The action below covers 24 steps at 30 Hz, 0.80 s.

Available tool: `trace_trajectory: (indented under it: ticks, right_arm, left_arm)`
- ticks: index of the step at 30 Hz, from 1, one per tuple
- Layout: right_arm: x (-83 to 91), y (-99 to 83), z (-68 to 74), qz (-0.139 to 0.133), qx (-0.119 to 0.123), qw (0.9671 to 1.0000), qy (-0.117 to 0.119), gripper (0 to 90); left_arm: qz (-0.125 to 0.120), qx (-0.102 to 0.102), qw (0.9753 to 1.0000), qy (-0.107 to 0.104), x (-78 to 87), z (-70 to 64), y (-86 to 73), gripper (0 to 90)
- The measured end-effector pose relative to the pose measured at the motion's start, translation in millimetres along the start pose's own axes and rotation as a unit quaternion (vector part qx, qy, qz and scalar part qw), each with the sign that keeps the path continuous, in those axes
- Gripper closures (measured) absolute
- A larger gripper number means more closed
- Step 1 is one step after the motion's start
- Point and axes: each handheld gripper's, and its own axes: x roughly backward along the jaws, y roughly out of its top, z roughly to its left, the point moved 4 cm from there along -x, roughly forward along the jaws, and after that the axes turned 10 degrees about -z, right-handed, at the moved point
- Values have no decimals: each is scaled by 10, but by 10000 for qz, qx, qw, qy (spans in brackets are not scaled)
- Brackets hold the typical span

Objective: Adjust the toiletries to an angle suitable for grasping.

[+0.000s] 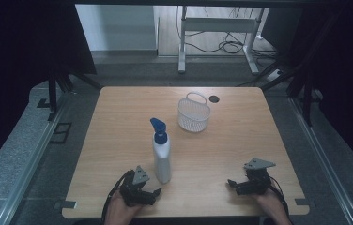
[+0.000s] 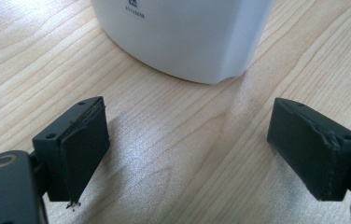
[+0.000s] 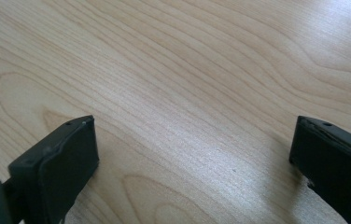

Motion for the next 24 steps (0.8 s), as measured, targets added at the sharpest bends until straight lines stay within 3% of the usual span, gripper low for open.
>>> trace_trajectory:
  ticks: [24]
  right_arm:
    - [-1, 0, 1, 3, 2, 10000, 8, 2]
  left_arm:
    - [-2, -17, 10000, -28, -13, 6, 9, 119]
